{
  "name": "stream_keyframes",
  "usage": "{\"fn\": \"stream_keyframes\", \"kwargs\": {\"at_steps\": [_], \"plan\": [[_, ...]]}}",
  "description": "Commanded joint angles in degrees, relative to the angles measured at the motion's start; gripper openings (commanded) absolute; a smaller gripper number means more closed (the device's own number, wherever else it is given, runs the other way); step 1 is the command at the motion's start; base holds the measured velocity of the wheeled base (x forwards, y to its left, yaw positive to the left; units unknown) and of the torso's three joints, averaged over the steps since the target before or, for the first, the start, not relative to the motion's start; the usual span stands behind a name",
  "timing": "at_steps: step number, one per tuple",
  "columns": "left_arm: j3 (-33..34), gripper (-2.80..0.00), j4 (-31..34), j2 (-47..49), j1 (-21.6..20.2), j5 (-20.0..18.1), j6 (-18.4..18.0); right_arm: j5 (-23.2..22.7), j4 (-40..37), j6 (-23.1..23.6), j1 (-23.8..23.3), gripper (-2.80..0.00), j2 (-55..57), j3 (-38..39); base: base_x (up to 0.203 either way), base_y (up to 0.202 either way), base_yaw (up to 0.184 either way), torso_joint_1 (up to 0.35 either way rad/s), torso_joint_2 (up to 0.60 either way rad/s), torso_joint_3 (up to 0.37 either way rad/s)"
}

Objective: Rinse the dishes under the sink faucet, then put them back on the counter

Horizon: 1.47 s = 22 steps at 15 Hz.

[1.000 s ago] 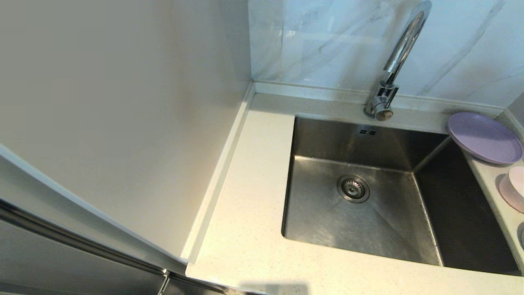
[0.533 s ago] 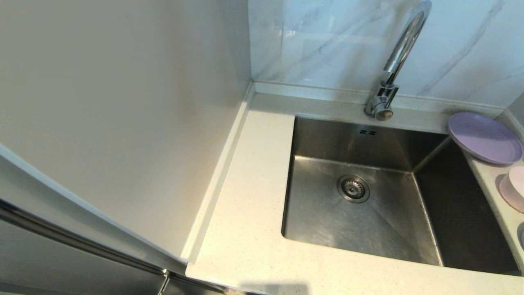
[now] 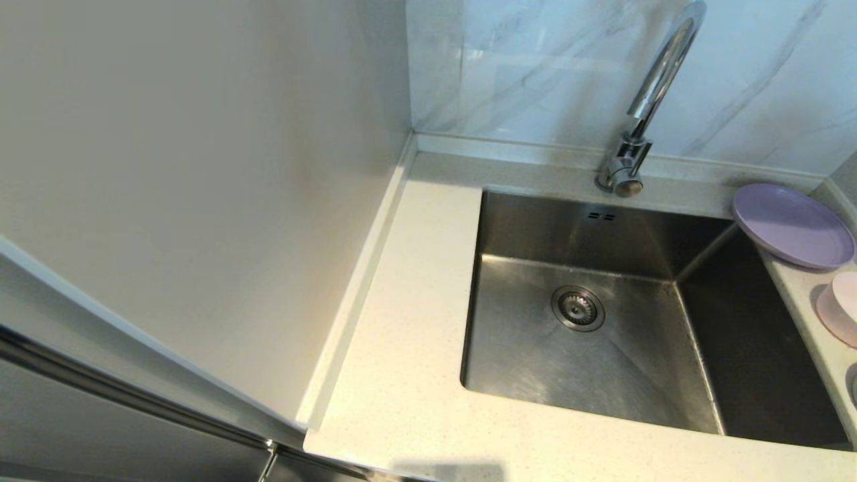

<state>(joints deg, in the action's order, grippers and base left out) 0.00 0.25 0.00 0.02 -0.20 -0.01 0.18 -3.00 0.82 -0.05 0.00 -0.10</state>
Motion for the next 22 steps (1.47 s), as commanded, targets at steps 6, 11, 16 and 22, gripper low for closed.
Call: {"fn": "stream_keyframes", "kwargs": {"at_steps": [6, 11, 16, 22], "plan": [[0.0, -2.8, 0.0, 0.0, 0.0, 0.0, 0.0, -0.1, 0.0, 0.2, 0.0, -2.8, 0.1, 0.0, 0.0, 0.0, 0.0, 0.0, 0.0, 0.0], [0.0, -2.8, 0.0, 0.0, 0.0, 0.0, 0.0, -0.1, 0.0, 0.2, 0.0, -2.8, 0.1, 0.0, 0.0, 0.0, 0.0, 0.0, 0.0, 0.0], [0.0, -2.8, 0.0, 0.0, 0.0, 0.0, 0.0, -0.1, 0.0, 0.2, 0.0, -2.8, 0.1, 0.0, 0.0, 0.0, 0.0, 0.0, 0.0, 0.0], [0.0, -2.8, 0.0, 0.0, 0.0, 0.0, 0.0, 0.1, 0.0, 0.2, 0.0, -2.8, 0.1, 0.0, 0.0, 0.0, 0.0, 0.0, 0.0, 0.0]]}}
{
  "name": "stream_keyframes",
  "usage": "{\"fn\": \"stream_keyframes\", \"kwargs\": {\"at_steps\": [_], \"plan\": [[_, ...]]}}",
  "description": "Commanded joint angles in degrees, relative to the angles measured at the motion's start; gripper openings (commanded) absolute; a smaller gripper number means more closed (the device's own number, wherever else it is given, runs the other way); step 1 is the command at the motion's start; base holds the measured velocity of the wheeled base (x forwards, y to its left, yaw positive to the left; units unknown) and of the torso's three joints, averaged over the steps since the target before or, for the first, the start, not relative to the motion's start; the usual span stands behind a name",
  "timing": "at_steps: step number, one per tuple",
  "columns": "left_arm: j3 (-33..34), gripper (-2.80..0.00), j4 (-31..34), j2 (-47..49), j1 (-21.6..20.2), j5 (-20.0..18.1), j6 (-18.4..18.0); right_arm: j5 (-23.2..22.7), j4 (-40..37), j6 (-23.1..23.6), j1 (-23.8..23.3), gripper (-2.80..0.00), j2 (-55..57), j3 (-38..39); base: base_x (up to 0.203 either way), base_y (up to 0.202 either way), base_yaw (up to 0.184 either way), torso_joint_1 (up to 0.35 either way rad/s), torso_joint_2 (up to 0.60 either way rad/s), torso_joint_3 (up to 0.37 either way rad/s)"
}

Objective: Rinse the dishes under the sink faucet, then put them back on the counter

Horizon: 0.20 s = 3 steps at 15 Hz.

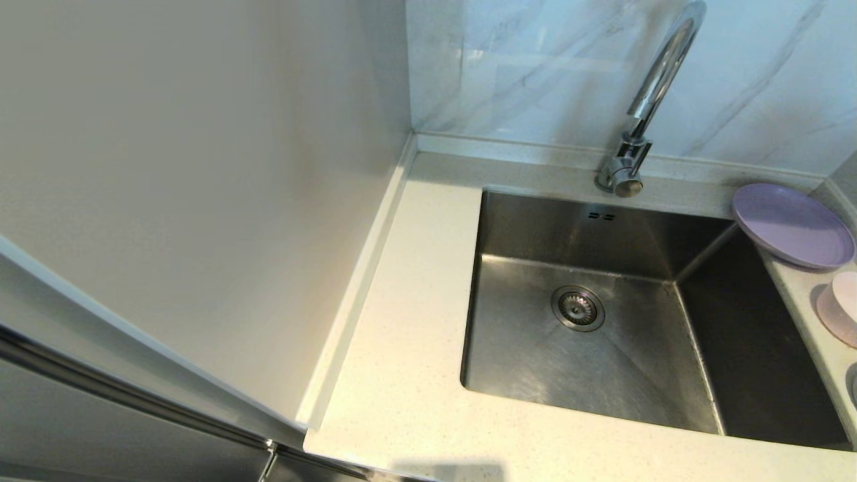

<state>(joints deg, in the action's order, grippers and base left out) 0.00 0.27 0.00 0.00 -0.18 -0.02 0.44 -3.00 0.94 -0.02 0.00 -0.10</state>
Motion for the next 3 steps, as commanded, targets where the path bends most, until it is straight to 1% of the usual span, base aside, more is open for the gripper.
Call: {"fn": "stream_keyframes", "kwargs": {"at_steps": [1, 3], "plan": [[0.0, -2.8, 0.0, 0.0, 0.0, 0.0, 0.0, -0.3, 0.0, 0.0, 0.0, -2.8, 0.1, 0.0, 0.0, 0.0, 0.0, 0.0, 0.0, 0.0], [0.0, -2.8, 0.0, 0.0, 0.0, 0.0, 0.0, -0.1, 0.0, 0.0, -0.1, -2.8, 0.1, 0.0, 0.0, 0.0, 0.0, 0.0, 0.0, 0.0]]}}
